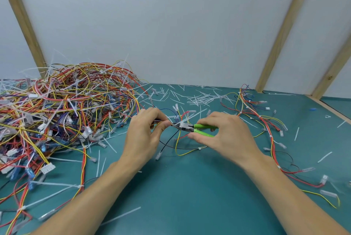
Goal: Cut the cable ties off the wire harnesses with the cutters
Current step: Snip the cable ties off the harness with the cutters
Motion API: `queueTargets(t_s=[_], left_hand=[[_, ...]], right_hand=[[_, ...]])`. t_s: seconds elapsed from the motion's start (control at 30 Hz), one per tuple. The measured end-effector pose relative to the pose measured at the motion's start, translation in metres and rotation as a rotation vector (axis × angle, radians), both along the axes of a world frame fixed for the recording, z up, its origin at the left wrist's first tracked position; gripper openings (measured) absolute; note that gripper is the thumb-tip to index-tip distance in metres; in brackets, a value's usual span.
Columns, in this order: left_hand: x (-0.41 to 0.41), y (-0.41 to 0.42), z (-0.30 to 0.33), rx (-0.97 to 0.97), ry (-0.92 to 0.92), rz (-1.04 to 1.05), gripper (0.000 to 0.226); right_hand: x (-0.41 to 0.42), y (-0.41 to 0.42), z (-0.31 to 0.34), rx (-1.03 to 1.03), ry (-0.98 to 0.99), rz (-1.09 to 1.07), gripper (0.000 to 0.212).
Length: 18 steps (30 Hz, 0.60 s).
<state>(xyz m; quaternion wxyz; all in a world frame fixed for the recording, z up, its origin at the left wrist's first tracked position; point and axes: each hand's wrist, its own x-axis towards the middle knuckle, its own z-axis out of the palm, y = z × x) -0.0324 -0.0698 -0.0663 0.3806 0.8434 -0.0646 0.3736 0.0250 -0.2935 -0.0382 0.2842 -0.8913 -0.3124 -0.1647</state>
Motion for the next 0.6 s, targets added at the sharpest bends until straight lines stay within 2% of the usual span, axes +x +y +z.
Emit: queueTargets(t_s=[0.3, 0.47, 0.6], left_hand=[[0.0007, 0.0018, -0.0026, -0.048, 0.01, -0.003, 0.01], [0.0, 0.0029, -0.0017, -0.052, 0.021, 0.003, 0.009], [-0.0006, 0.0021, -0.001, -0.045, 0.018, 0.004, 0.009]], right_hand=[[0.0019, -0.0001, -0.0046, 0.076, 0.087, 0.042, 0.038], [0.0018, 0.0017, -0.0068, 0.063, 0.068, 0.049, 0.053], [0.0031, 0.0018, -0.0067, 0.07, 0.071, 0.045, 0.051]])
